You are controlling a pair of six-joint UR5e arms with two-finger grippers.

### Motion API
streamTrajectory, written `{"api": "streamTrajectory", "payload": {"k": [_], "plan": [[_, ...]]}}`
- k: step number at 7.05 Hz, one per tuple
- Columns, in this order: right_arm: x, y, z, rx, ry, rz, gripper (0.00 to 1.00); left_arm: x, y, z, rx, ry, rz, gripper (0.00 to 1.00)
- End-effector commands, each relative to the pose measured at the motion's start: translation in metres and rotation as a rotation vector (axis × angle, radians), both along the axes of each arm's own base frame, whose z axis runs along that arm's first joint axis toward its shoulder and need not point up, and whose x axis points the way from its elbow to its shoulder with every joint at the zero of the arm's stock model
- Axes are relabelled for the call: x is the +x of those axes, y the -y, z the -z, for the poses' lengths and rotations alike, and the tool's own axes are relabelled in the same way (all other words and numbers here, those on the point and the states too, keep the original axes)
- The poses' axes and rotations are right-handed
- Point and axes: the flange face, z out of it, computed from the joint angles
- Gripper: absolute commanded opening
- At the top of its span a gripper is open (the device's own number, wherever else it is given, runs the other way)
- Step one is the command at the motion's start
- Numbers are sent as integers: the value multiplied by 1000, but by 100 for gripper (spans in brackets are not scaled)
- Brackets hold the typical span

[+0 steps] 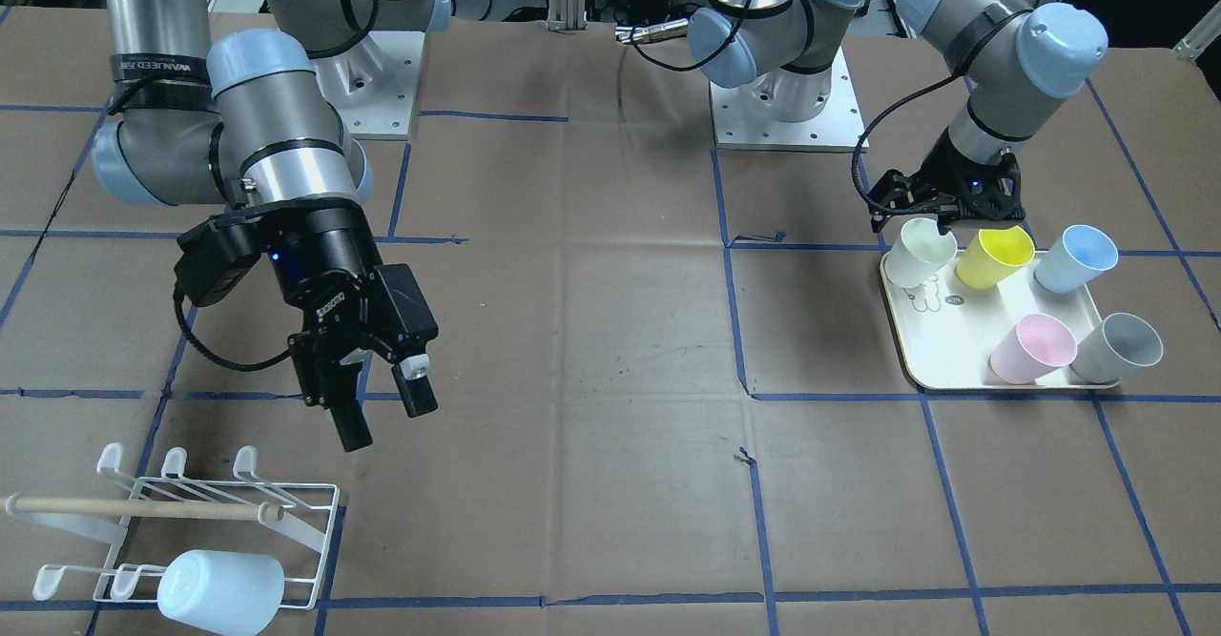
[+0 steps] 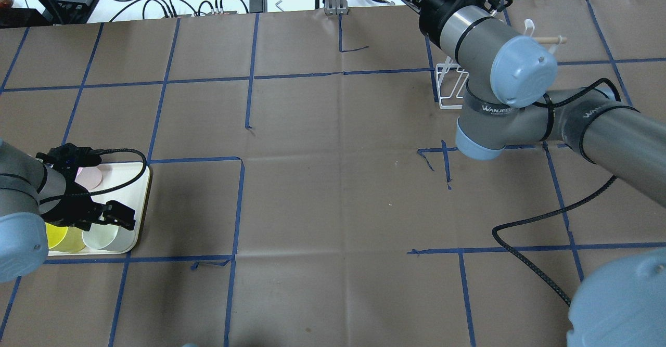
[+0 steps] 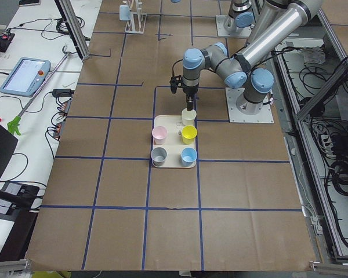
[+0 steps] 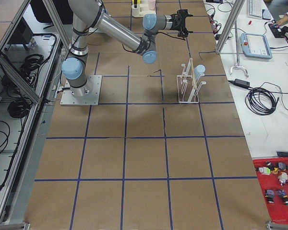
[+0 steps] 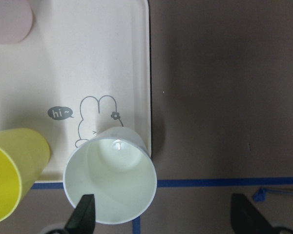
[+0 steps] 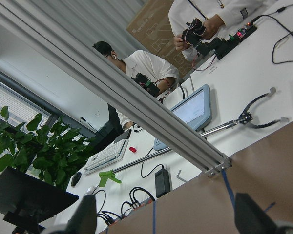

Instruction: Transfer IKEA cup to right arm and place on rack

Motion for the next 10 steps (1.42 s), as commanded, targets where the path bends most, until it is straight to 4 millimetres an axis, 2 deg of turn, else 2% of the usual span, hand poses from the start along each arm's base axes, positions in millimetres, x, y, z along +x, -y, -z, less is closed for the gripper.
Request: {"api": "streamTrajectory", "payload": {"k": [1,2,3,4,5,6,7,8,9,10], "plan": [[31,-26,-3,82,312,30,99,-1,-3,39,-9,9,23,96],[38,-34,-7,105,469,47,99,2,-3,42,14,29,37,96],[39,-37,1,135,564,61,100,5,-1,36,10,53,36,96],[39,-39,4,134,600,66,100,6,0,32,-1,62,36,93],[39,-39,7,134,604,66,100,5,0,30,-4,62,33,84],[36,-41,4,75,607,71,100,4,0,30,-6,55,30,62],[36,-44,1,47,603,57,100,5,1,28,-11,58,28,35],[36,-43,2,48,603,57,100,7,5,17,-30,69,17,14],[36,-43,2,48,603,57,100,5,3,16,-17,56,16,0],[36,-43,1,46,603,57,100,6,4,15,-18,57,19,0]]}}
